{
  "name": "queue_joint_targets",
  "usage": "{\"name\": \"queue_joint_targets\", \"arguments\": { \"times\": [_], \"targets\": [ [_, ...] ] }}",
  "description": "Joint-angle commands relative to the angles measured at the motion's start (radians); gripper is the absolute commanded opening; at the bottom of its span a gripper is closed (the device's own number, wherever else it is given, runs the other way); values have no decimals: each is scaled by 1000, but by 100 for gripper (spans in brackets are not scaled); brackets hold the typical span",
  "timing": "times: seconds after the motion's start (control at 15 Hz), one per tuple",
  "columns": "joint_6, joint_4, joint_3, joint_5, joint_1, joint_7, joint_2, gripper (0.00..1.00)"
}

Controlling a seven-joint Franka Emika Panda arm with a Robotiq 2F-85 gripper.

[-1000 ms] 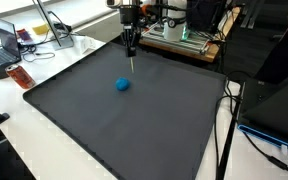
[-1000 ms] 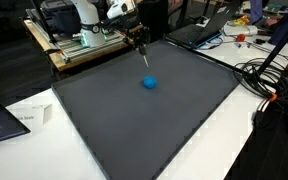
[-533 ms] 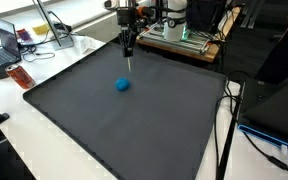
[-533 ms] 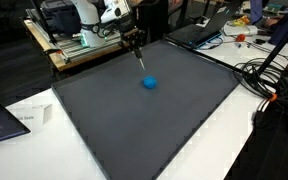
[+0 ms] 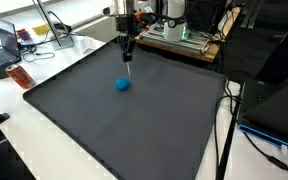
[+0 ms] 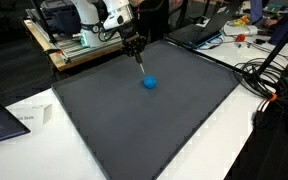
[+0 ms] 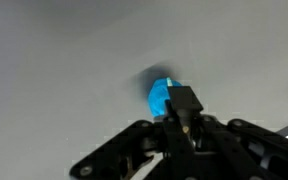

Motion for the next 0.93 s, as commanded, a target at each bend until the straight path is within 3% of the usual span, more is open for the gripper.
{"name": "queue_joint_targets", "arguments": {
  "times": [0.0,0.87],
  "targets": [
    [-17,47,1,35,-7,-14,39,3],
    [-14,126,-12,-53,14,96,152,3]
  ]
}}
